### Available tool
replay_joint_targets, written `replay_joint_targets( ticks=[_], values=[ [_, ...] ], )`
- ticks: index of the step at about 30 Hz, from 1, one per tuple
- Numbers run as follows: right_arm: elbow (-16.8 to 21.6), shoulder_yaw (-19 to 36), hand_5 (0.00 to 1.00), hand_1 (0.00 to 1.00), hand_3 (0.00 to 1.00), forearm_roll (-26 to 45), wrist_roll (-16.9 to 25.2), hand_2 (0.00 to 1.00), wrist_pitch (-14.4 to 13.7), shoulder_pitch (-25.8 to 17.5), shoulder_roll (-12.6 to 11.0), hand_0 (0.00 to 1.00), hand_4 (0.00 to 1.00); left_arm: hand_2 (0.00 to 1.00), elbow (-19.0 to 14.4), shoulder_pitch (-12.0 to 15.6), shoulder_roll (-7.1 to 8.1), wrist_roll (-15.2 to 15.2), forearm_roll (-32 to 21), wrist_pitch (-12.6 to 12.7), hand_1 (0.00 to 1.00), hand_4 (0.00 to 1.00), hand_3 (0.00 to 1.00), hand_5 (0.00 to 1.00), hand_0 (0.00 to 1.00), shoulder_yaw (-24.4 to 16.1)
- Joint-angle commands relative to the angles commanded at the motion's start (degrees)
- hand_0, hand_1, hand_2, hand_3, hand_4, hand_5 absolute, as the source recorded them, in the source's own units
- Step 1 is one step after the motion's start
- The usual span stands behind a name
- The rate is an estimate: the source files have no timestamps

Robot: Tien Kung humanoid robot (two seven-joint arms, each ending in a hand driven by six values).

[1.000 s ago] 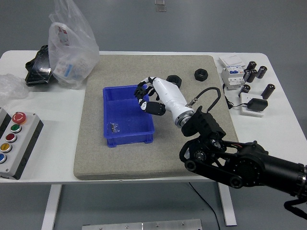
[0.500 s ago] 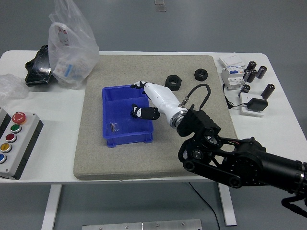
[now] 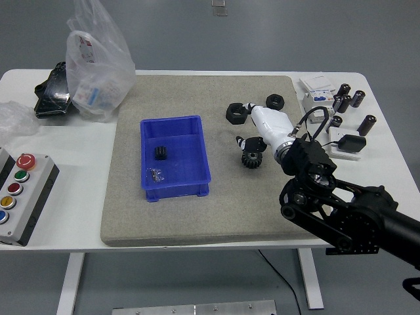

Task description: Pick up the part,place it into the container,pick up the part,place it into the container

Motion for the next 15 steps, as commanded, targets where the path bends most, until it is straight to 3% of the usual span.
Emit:
replay_joint_targets(
  ticks=[1, 2, 7, 8, 15],
  values=[
    [-0.5, -0.3, 0.232, 0.767, 0.878, 0.5, 0.0, 0.826, 0.2, -0.2, 0.1, 0.646, 0.79, 0.785, 0.0, -0.1, 0.02, -0.1, -0.1, 0.0, 0.787, 0.938, 0.941, 0.849, 0.849, 0.1],
    [-1.0, -0.7, 0.341, 0.77, 0.893, 1.1, 0.0, 0.833, 0.2, -0.4, 0.2, 0.648, 0.866, 0.784, 0.0, -0.1, 0.03, -0.2, -0.1, 0.0, 0.787, 0.938, 0.94, 0.848, 0.846, 0.1],
    [-2.5, -2.9, 0.341, 0.77, 0.893, 4.1, 0.0, 0.833, -0.4, -0.7, 1.1, 0.648, 0.866, 0.784, 0.0, -0.2, 0.11, -0.4, -0.1, 0.0, 0.787, 0.938, 0.94, 0.848, 0.846, 0.2],
    [-2.9, -3.1, 0.402, 0.767, 0.887, 4.1, 0.0, 0.834, -0.4, -0.6, 1.3, 0.641, 0.864, 0.783, 0.0, -0.2, 0.12, -0.5, 0.0, 0.1, 0.785, 0.939, 0.938, 0.846, 0.846, 0.1],
    [-5.0, -3.8, 0.432, 0.766, 0.875, 4.0, 0.0, 0.818, 1.6, -0.5, 1.7, 0.636, 0.859, 0.775, 0.0, -0.2, 0.15, -1.6, -0.3, 0.5, 0.779, 0.939, 0.926, 0.844, 0.846, 0.1]
  ],
)
